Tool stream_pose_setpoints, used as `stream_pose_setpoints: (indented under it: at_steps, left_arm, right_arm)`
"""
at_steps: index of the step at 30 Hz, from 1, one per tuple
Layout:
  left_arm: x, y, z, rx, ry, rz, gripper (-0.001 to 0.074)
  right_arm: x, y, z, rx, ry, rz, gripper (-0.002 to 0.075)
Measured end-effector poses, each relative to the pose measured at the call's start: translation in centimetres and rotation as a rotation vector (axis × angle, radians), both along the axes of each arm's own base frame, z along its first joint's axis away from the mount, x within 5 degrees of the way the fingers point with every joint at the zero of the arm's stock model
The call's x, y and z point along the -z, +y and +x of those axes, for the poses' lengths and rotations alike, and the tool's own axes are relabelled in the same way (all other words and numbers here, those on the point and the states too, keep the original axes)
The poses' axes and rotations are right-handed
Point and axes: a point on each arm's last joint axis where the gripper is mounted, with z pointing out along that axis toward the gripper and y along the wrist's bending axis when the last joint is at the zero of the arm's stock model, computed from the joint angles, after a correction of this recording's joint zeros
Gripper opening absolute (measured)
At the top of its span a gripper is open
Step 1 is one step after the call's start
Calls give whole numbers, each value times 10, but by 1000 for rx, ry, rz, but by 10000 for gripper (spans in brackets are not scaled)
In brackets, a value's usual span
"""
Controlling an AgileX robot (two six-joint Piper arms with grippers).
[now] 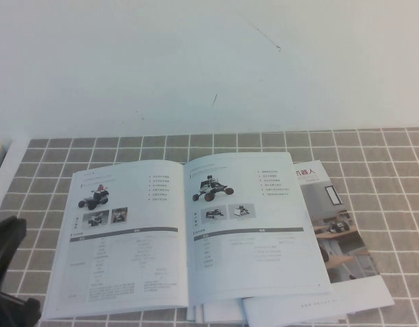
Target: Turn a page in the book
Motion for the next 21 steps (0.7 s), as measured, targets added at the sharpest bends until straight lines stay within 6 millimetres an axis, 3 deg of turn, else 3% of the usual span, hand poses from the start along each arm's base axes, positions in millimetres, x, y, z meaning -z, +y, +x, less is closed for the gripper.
stream_pose_setpoints:
  at_steps: [7, 12, 15, 21]
  left_arm:
    - [-3, -3, -6, 52, -129, -54, -4]
    - [-5, -3, -6, 59, -145, -71, -4]
    - [-6, -4, -6, 55, -139, -95, -4]
    - [-8, -5, -6, 65, -161, -111, -4]
  right_arm:
    - [25, -20, -55, 45, -73, 69, -1]
    - [36, -29, -80, 44, -142, 97, -1]
    - [49, -31, -88, 46, -193, 134, -1]
    - [68, -25, -90, 34, -123, 187, -1]
